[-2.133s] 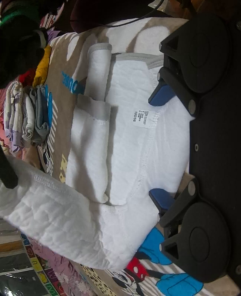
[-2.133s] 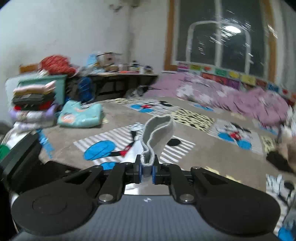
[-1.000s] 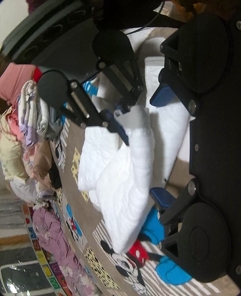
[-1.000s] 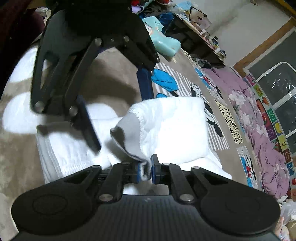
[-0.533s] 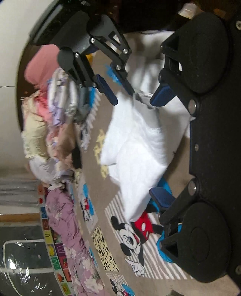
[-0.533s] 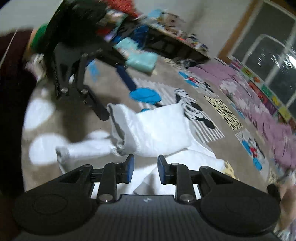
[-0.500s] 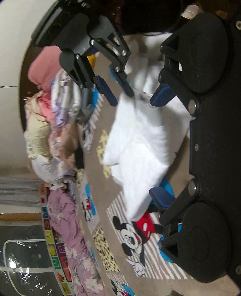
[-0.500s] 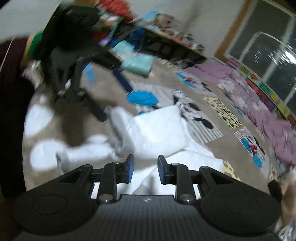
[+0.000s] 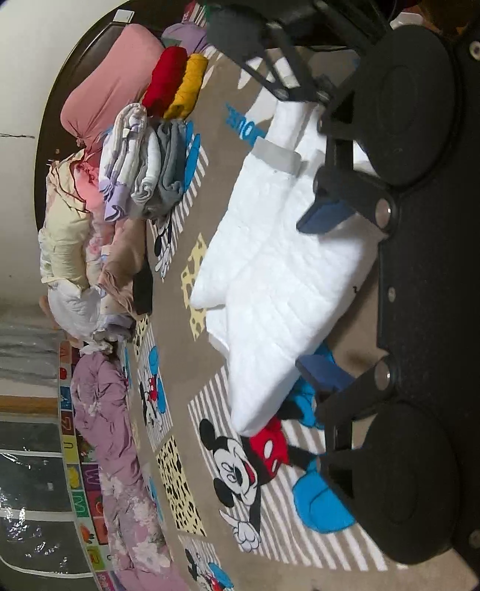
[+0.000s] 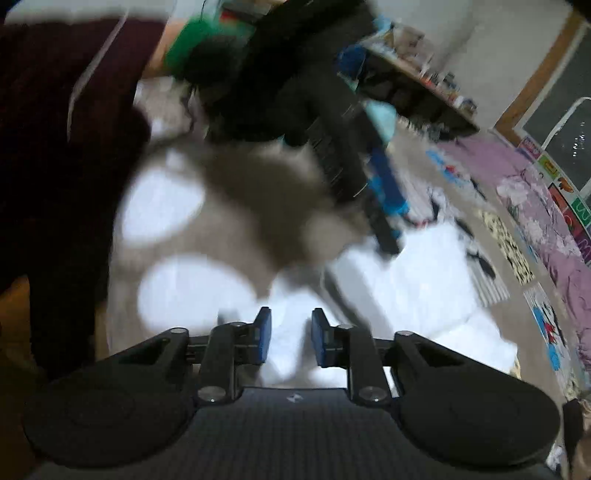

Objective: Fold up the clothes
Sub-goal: 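Press the folded sleeves flat against the shirt body with the left gripper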

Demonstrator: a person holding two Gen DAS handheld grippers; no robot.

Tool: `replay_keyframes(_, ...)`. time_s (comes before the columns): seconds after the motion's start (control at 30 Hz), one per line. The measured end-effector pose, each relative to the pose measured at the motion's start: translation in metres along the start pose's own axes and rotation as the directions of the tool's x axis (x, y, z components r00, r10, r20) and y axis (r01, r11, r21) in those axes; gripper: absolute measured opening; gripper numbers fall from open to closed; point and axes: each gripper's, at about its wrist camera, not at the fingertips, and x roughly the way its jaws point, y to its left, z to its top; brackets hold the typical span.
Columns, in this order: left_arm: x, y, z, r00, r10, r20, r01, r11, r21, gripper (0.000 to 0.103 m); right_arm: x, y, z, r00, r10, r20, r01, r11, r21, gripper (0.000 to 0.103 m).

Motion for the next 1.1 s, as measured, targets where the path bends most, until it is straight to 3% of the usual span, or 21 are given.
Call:
replay_keyframes(0.13, 0.004, -0.004, 0.0, 1.0, -0.006, -0.018, 0.006, 1.0, 0.009, 0.058, 0.002, -0.011, -0.017, 1.0, 0.027, 0.0, -0.027, 0.993, 0.116, 0.022)
replay_keyframes(0.37, 0.022, -0.005, -0.003, 0.997, -0.004, -0.079, 0.004, 1.0, -0.004, 0.056, 0.001, -0.012, -0.028, 1.0, 0.02, 0.015, -0.022, 0.988, 0.156, 0.023)
replay_keyframes(0.43, 0.034, -0.01, -0.002, 0.996, 0.025, -0.09, -0.023, 1.0, 0.021, 0.043, 0.003, -0.014, -0.028, 1.0, 0.018, 0.019, -0.021, 0.986, 0.163, 0.023)
replay_keyframes(0.53, 0.038, -0.01, -0.001, 0.995, 0.029, -0.099, -0.028, 0.999, 0.021, 0.034, 0.005, -0.016, -0.027, 1.0, 0.014, 0.024, -0.018, 0.985, 0.17, 0.023)
replay_keyframes(0.77, 0.03, 0.0, 0.005, 0.995, 0.019, -0.094, -0.022, 0.999, -0.027, 0.037, 0.004, -0.017, -0.028, 1.0, -0.009, 0.025, 0.004, 0.984, 0.181, 0.026)
replay_keyframes(0.83, 0.016, 0.007, 0.002, 0.997, -0.022, -0.078, 0.017, 0.997, -0.073, 0.049, 0.004, -0.016, -0.029, 0.999, -0.016, 0.029, 0.01, 0.982, 0.191, 0.026)
replay_keyframes(0.97, 0.011, 0.01, -0.001, 0.994, -0.093, -0.056, 0.084, 0.985, -0.15, 0.051, 0.005, -0.015, -0.031, 0.999, -0.026, 0.038, 0.017, 0.976, 0.216, 0.026)
replay_keyframes(1.0, 0.013, 0.01, -0.001, 0.993, -0.106, -0.051, 0.096, 0.981, -0.166, 0.05, 0.005, -0.015, -0.031, 0.999, -0.028, 0.038, 0.019, 0.976, 0.219, 0.026)
replay_keyframes(1.03, 0.014, 0.009, -0.001, 0.992, -0.12, -0.046, 0.109, 0.977, -0.183, 0.037, 0.005, -0.015, -0.031, 0.999, -0.03, 0.038, 0.021, 0.975, 0.222, 0.026)
replay_keyframes(1.1, 0.018, 0.008, -0.001, 0.989, -0.146, -0.035, 0.135, 0.967, -0.216, 0.032, 0.006, -0.014, -0.03, 0.999, -0.037, 0.034, 0.028, 0.975, 0.221, 0.026)
